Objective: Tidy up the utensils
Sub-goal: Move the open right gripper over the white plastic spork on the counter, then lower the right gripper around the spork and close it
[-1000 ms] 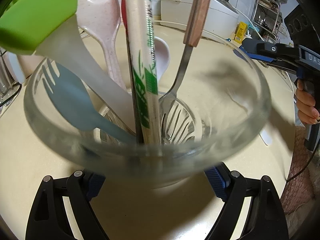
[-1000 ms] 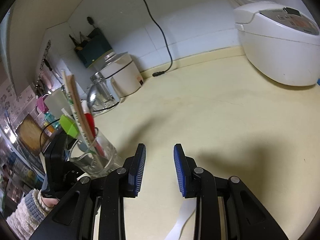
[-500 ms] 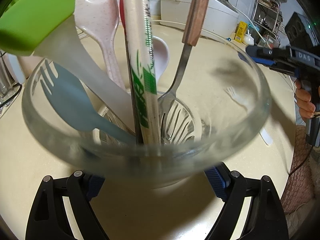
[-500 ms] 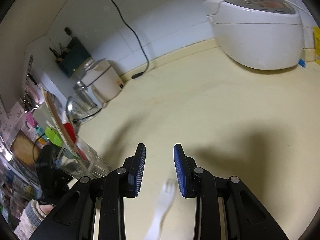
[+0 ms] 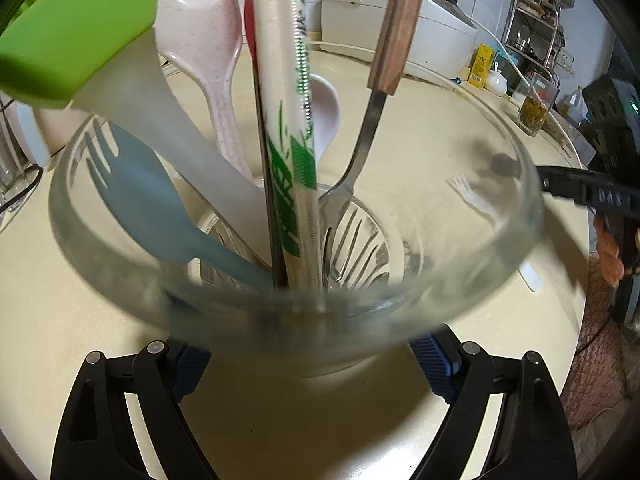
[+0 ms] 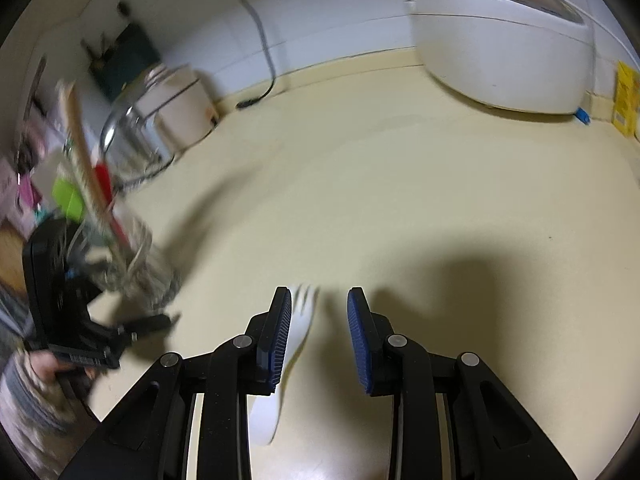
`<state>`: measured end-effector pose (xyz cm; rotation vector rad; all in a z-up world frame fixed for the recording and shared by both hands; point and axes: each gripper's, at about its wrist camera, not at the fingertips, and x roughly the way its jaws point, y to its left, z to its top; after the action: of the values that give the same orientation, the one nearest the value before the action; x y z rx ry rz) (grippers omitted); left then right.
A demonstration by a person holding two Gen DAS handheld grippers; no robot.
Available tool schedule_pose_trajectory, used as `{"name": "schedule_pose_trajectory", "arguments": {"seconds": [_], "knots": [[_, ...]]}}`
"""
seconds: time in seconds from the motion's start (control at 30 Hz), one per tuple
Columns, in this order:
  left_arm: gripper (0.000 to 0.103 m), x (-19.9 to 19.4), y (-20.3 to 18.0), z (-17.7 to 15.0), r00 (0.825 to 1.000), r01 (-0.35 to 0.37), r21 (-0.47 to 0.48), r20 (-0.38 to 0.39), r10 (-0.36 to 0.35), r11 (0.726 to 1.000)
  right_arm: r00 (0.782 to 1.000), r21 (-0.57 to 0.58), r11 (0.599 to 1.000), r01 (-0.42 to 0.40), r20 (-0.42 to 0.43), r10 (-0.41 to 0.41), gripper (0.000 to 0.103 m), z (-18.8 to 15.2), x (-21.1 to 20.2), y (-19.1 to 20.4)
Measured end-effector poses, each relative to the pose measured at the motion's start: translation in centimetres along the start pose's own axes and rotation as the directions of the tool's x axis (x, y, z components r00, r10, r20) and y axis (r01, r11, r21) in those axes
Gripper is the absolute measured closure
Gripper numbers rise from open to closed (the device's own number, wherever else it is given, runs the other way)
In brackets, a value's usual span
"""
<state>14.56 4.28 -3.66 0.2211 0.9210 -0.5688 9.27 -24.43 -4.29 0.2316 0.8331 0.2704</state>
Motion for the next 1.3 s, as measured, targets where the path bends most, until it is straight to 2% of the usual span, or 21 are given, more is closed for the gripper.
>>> {"name": "schedule_pose_trajectory", "arguments": {"seconds": [0.13,0.57,0.73,0.9,1.03,1.17,1.3], "knots": [[0.014,0.0,0.0,0.1,1.0,-0.001,0.002,-0.001,0.001,1.0,1.0,-0.055,0.998,-0.012,-0.013,0.011,0.074,-0.8,-0.1,1.3],[0.014,-0.1,0.4,-0.1,1.0,0.011,-0.006,0.004,-0.011,1.0,0.996,-0.133,0.99,0.033,-0.08,-0.044,0.074,-1.6,1.6,3.0],[0.014,-0.1,0.5,-0.1,1.0,0.015,-0.01,0.005,-0.015,1.0,0.991,-0.212,0.973,0.089,-0.077,-0.108,0.073,-2.3,2.1,4.5],[0.014,-0.2,0.7,-0.3,1.0,0.015,-0.009,0.006,-0.015,1.0,0.981,-0.319,0.932,0.171,-0.031,-0.191,0.073,-3.3,2.3,6.5],[0.014,-0.3,0.7,-0.3,1.0,0.015,-0.008,0.005,-0.015,1.0,0.981,-0.352,0.919,0.175,-0.014,-0.192,0.073,-3.5,2.2,6.8],[0.014,-0.3,0.7,-0.2,1.0,0.013,-0.007,0.004,-0.013,1.0,0.987,-0.348,0.928,0.136,-0.028,-0.156,0.083,-3.4,2.1,6.6],[0.014,-0.3,0.6,-0.2,1.0,0.013,-0.007,0.004,-0.013,1.0,0.987,-0.353,0.926,0.137,-0.026,-0.157,0.083,-3.2,2.5,6.8]]}}
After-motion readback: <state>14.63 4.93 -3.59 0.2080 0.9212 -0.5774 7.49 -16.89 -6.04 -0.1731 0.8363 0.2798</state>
